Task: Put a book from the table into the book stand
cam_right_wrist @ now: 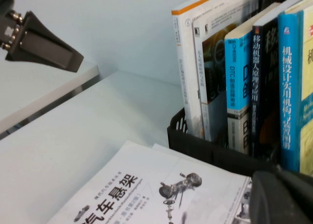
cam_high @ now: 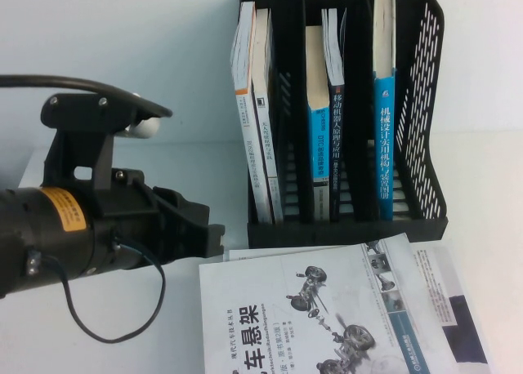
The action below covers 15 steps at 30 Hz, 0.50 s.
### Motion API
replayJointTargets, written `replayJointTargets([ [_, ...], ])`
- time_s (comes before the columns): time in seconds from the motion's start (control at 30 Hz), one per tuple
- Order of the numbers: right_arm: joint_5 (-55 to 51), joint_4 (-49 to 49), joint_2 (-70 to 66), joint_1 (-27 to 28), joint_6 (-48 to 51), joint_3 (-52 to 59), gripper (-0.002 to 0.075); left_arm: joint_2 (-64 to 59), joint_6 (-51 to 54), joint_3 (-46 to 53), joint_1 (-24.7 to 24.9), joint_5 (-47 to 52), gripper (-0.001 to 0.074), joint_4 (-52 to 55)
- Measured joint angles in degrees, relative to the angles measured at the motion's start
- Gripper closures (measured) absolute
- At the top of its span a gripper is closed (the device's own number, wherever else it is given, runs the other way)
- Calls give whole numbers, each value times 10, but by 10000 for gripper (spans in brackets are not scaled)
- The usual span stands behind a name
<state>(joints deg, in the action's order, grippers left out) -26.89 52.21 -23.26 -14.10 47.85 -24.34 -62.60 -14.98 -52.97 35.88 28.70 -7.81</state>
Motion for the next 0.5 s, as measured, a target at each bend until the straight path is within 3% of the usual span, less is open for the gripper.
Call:
replayJointTargets([
  [0.23,-2,0,0,0,0,15,729,1,4,0,0,-1,737,5],
  [0.3,-2,0,0,0,0,15,729,5,23,0,-3,-1,737,53],
  [0.5,-2,0,0,0,0,15,729,62,90,0,-86,-1,737,225],
])
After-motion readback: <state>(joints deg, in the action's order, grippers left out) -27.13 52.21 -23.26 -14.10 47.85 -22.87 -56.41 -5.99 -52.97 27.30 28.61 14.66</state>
